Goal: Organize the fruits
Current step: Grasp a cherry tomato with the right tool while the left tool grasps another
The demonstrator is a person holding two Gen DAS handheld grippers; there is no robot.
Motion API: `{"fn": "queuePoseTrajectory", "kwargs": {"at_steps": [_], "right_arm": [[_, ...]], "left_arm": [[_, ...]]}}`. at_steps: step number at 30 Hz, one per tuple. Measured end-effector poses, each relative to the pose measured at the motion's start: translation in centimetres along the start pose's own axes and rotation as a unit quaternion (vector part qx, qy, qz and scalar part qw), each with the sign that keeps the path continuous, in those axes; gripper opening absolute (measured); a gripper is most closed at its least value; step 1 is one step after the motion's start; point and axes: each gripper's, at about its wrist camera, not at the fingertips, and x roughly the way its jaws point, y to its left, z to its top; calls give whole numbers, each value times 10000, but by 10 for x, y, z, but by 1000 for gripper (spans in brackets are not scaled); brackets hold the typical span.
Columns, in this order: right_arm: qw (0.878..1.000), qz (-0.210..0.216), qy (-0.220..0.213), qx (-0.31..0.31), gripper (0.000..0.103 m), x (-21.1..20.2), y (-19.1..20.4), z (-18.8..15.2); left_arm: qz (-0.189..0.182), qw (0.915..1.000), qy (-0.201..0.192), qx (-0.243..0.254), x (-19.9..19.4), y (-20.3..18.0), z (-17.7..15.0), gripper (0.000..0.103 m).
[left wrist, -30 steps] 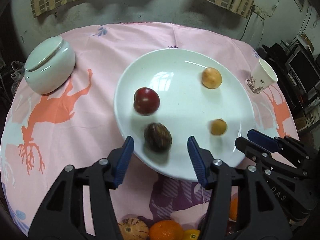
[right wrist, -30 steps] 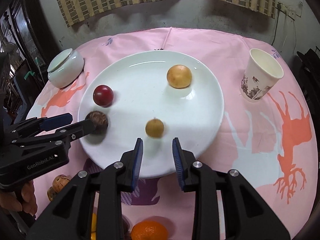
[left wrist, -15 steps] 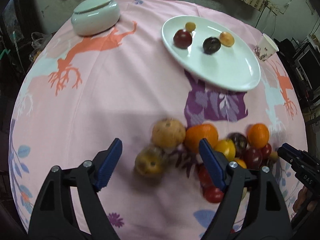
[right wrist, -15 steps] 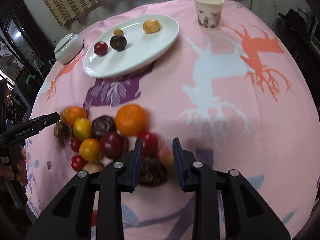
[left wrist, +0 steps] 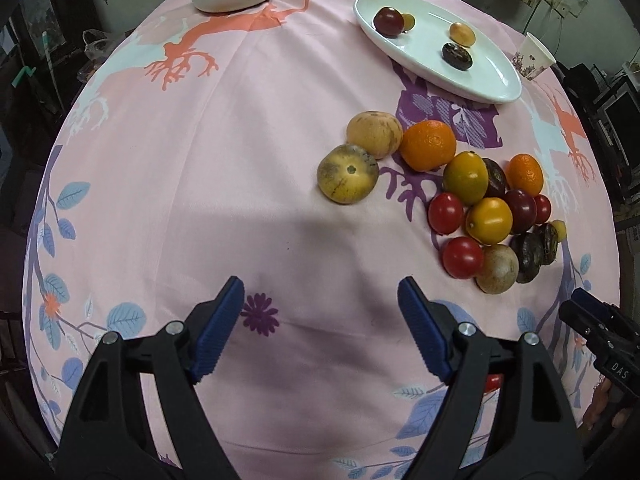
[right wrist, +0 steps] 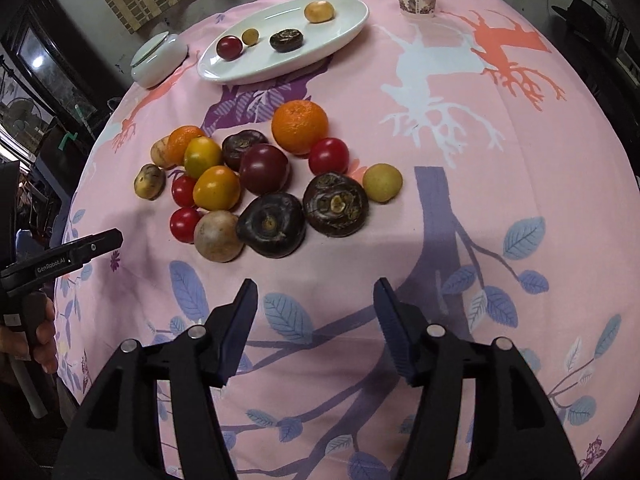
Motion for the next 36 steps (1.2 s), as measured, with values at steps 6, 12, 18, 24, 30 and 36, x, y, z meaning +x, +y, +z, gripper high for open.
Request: {"fn": "queuePoseTrajectory", "kwargs": {"at_steps": [6,12,18,24,30,36], "right_arm": [[9998,2,173,-41,62,4,9,-13],[9949,347,423,-847,62,9,48,-39],[9846,359,338,-1680,57,15,88,-49],[9818,161,512,-1821,33,38,97,-45],[9844,219,455,-1685,31,30,85,-39],[9919,32,282,-1235,31,14,48,-32]], "left_arm": [[43,9999,-41,118,-5,-6,-6,87],[58,9998,75,147,0,-6,-12,87],[70,9999,132,85,3,-3,-15,87],[93,9998,152,90,3,0,-18,87],[-76,9998,133,161,4,-10,-17,87],[-276,9966,-79,772,8,-50,-16,87]]}}
